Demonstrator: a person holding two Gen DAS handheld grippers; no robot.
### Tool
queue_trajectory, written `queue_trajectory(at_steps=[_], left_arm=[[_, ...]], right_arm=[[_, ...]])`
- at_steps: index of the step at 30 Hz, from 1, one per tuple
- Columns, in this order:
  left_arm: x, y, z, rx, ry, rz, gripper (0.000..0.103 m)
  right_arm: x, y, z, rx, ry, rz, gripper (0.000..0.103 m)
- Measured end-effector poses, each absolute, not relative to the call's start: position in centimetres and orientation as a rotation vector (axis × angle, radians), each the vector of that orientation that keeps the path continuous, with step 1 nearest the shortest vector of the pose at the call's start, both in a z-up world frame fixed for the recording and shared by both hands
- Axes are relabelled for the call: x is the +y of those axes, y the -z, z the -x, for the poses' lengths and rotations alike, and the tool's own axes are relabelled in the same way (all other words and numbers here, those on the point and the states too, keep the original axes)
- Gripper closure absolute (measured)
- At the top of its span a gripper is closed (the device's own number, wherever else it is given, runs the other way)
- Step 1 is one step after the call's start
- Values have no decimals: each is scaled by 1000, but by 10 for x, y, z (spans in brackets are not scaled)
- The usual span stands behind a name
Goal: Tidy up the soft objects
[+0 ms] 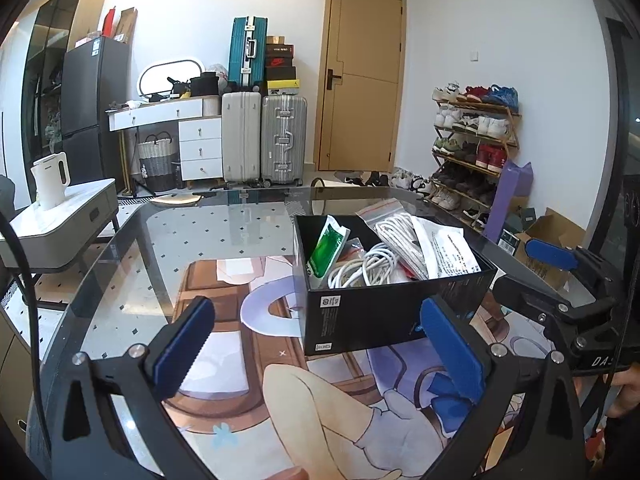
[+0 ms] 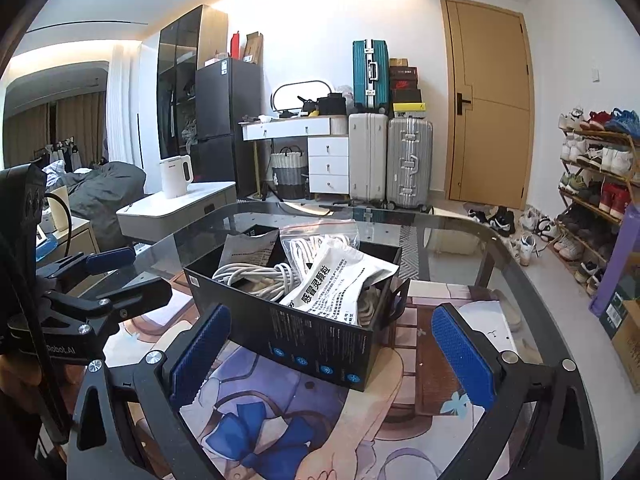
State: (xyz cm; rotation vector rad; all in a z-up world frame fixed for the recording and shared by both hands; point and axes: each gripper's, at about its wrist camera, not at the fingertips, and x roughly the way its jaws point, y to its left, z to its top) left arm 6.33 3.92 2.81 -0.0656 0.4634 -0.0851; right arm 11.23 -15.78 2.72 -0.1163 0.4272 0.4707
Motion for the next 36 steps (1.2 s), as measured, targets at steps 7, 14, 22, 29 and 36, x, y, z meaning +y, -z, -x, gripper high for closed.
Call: queue_trajectory(at_steps=[7, 14, 22, 29, 36], left_arm=[[41, -28, -60, 464, 84, 62, 0], [41, -28, -59, 459, 85, 65, 0], [41, -30, -58, 455, 83, 65, 0], [39, -32, -57, 450, 84, 66, 0], [39, -32, -57, 448, 82, 71, 0]], right_arm=[[-156, -27, -108, 409, -456, 131, 1], [-157, -29, -101, 382, -452, 131, 1], [-161, -30, -101, 375, -448, 110, 1], [-160, -31, -101, 373, -447, 109, 1], [-161, -32, -101, 365, -448, 107, 1]])
